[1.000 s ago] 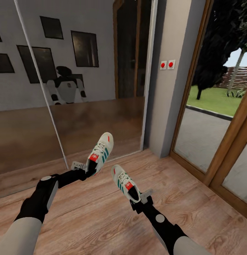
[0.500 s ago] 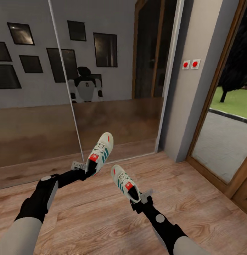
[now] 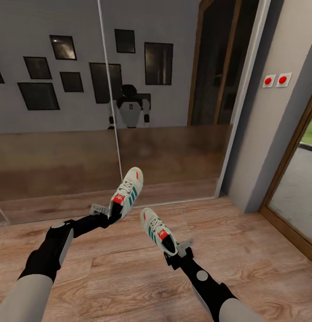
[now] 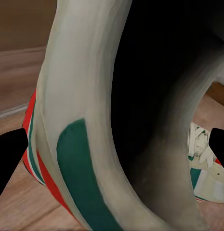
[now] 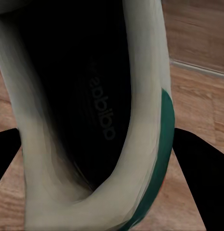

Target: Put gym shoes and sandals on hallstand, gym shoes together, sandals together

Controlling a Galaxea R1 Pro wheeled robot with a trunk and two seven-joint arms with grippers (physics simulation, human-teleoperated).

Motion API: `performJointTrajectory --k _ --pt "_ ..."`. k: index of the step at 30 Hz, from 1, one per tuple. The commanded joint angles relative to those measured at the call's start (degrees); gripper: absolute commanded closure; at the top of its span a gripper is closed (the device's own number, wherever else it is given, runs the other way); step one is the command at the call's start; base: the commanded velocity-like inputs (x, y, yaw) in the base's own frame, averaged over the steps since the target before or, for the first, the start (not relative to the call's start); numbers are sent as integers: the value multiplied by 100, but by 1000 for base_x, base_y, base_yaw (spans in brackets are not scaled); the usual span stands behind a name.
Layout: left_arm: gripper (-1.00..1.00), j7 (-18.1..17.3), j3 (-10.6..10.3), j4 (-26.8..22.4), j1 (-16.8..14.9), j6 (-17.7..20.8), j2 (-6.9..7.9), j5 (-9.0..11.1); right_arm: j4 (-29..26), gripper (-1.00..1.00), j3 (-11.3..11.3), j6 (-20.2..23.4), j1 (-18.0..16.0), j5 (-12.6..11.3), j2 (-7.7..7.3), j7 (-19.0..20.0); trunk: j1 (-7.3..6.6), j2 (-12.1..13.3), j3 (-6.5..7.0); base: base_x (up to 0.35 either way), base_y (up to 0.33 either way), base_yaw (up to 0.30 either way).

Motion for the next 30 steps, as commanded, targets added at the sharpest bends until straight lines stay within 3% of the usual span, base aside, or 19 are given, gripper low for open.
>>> performJointTrajectory --k 1,30 --pt "100 -41 20 -9 -4 36 -4 -34 2 100 -15 -19 -3 41 1 7 -1 -2 -5 0 0 298" --pt "100 -41 20 -9 -4 40 -2 -52 2 100 -15 -18 -2 41 1 7 -1 -2 -5 0 0 298"
